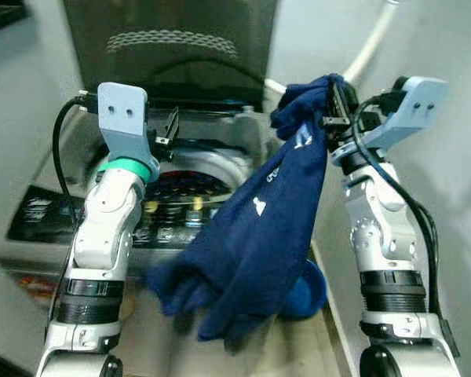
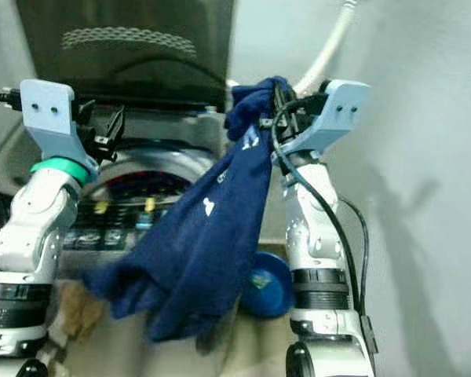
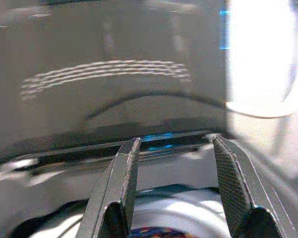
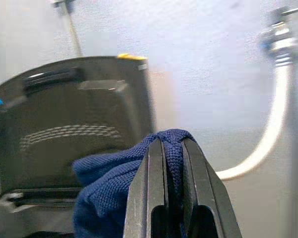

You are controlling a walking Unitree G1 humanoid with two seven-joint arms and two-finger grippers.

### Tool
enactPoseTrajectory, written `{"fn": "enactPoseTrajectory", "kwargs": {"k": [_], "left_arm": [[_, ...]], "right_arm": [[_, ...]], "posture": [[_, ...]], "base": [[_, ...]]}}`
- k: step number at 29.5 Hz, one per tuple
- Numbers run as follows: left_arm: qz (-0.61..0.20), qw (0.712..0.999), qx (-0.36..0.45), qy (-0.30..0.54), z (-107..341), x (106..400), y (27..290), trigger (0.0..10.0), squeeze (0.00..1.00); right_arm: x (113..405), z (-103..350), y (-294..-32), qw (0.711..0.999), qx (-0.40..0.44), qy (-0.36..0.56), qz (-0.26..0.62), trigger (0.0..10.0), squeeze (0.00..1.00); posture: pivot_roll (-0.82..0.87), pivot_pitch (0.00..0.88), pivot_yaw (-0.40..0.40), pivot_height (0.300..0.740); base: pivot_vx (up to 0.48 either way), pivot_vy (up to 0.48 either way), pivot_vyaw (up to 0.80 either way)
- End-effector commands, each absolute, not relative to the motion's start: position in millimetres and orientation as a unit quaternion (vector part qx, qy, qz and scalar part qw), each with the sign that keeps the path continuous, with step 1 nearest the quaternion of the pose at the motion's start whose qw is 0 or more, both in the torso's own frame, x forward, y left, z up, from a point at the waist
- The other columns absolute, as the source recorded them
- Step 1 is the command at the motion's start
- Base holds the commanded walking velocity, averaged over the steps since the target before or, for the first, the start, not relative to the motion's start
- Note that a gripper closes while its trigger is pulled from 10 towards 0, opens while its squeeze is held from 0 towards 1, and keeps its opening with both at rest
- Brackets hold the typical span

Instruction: Clothes washing

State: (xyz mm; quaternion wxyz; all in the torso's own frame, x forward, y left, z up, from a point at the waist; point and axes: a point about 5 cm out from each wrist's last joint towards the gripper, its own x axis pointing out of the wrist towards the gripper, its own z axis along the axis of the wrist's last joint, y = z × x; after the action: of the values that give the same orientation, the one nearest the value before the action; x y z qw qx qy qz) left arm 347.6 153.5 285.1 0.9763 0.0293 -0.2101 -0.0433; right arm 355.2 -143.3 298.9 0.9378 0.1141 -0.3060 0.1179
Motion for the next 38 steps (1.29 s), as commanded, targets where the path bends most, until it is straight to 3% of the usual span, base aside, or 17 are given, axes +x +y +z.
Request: {"fn": "enactPoseTrajectory", "kwargs": {"k": [1,11,22,38], "left_arm": [[-0.045,0.978,0.03,-0.203,281.7,347.3,153.6,10.0,0.0],[-0.04,0.978,0.03,-0.203,280.8,346.2,153.4,10.0,0.0],[-0.038,0.978,0.028,-0.203,280.0,345.0,153.9,10.0,0.0],[-0.048,0.976,0.043,-0.206,280.9,344.8,150.2,10.0,0.0]], "right_arm": [[352.0,305.4,-144.2,0.933,0.119,-0.319,0.117,10.0,0.0],[352.4,304.0,-141.4,0.934,0.1,-0.32,0.121,10.0,0.0],[352.9,303.2,-139.9,0.935,0.098,-0.318,0.124,10.0,0.0],[350.5,303.0,-137.9,0.935,0.07,-0.324,0.126,10.0,0.0]], "posture": [[0.05,0.0,0.037,0.74],[0.05,0.0,0.031,0.74],[0.05,0.0,0.028,0.74],[0.04,0.0,0.036,0.74]], "base": [[0.0,0.0,-0.8],[0.0,0.024,-0.45],[0.0,0.463,0.0],[0.0,0.0,0.0]]}}
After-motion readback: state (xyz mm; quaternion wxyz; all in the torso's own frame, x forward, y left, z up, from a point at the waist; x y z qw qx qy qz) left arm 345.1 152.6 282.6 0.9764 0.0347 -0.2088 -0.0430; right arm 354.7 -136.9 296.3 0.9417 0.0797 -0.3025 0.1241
